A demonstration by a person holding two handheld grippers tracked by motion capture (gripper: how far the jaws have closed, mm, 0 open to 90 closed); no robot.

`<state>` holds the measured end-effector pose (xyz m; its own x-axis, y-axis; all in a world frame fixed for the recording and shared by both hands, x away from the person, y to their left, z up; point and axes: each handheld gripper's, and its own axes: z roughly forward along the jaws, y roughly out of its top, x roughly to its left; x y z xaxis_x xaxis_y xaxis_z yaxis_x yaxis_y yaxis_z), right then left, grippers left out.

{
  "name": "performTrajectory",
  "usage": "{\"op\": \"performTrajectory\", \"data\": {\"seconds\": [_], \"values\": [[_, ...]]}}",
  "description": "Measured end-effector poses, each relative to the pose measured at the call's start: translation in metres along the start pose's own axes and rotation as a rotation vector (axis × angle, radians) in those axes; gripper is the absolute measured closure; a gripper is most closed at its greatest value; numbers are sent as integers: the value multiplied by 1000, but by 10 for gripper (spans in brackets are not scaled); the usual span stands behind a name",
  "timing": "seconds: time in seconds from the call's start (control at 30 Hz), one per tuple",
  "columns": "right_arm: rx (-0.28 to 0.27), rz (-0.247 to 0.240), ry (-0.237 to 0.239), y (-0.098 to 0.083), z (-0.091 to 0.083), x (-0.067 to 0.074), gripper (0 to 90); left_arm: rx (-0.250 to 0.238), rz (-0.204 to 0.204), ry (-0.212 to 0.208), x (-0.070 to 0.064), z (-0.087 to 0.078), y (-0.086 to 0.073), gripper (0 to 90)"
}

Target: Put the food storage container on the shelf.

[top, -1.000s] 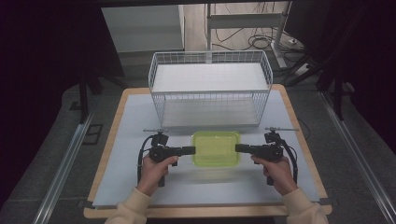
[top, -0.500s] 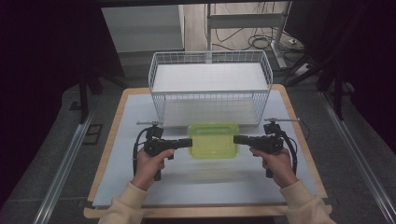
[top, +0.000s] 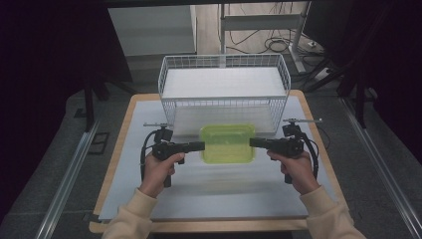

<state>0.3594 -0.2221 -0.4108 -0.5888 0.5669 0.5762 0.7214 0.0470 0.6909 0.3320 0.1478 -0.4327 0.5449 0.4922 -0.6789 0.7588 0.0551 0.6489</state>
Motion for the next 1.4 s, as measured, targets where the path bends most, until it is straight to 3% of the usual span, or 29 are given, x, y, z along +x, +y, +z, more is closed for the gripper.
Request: {"op": "performTrajectory", "data": {"seconds": [0.27,0.9,1.13,1.4], "values": [[-6,-8,1,10,0,5,803,-10,-11,-7,-1,-4,10,824],[-39,-49,-5,37,-9,24,802,-29,17,-3,-16,-15,40,824],[-50,-59,-12,51,-10,28,802,-35,21,-1,-19,-17,57,824],[-64,-63,-21,75,-12,32,802,-44,33,-3,-20,-19,87,823]]}}
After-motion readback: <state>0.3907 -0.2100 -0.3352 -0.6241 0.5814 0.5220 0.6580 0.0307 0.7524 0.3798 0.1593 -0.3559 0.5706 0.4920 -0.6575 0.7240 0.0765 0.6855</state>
